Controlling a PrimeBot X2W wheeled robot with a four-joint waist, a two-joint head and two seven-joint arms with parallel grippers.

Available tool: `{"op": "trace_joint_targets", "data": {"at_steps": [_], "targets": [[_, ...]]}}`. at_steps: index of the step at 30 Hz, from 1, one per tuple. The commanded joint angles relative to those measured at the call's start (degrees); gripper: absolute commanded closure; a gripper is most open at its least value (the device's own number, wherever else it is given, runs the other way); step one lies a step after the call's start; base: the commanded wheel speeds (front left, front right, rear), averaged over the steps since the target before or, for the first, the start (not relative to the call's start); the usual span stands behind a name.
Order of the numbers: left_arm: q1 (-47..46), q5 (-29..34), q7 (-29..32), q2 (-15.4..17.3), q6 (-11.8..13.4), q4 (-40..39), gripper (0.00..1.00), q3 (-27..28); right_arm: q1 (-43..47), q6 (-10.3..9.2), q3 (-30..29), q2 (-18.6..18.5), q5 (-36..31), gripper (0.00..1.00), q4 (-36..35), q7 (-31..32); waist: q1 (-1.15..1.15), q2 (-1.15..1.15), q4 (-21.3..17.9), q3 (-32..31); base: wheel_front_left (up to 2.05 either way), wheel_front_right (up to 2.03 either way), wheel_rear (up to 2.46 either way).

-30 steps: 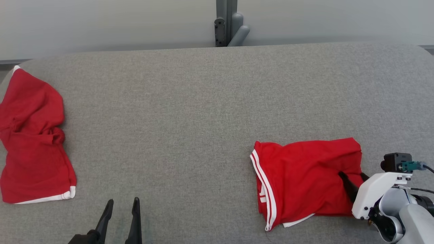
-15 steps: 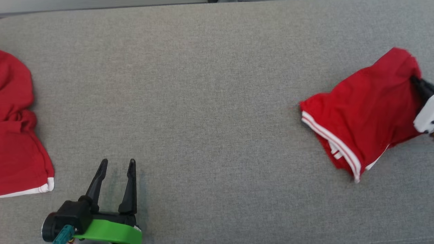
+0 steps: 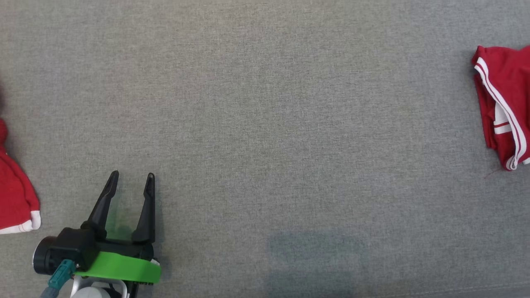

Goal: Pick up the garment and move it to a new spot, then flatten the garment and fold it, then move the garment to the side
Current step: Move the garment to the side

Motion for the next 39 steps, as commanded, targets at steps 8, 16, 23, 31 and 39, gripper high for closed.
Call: {"op": "trace_joint_targets", "data": {"at_steps": [8,16,23,31,39], "targets": [[-0.2,0.1,-0.1,-0.1,-0.1,-0.3,0.0,0.7,-2.8,-0.06,-3.9,0.8,-5.7,1.0,5.9,-2.2,0.0,0.0,0.8,0.5,0.0,0.0,0.0],[2.3,0.0,-0.1,-2.5,-0.1,1.2,0.0,0.9,0.7,-0.06,-3.0,2.4,-10.8,0.0,3.7,-10.4,0.0,0.0,0.1,-6.2,0.0,0.0,0.0],[6.8,-0.1,-0.1,-4.5,-0.1,3.1,0.0,2.1,10.8,-0.06,-0.8,6.3,-12.2,0.0,-7.6,-18.8,0.0,0.0,-0.3,-15.9,0.0,0.0,0.0],[10.1,0.2,-0.1,-6.0,-0.1,4.4,0.0,4.4,27.7,-0.06,-0.8,15.0,-15.2,0.0,-24.9,-28.0,0.0,0.0,0.9,-23.5,0.0,0.0,0.0],[11.1,0.1,-0.1,-6.3,-0.1,6.2,0.0,4.8,40.0,-0.06,2.0,24.6,-18.2,0.0,-33.9,-30.3,0.0,0.0,2.1,-27.3,0.0,0.0,0.0]]}}
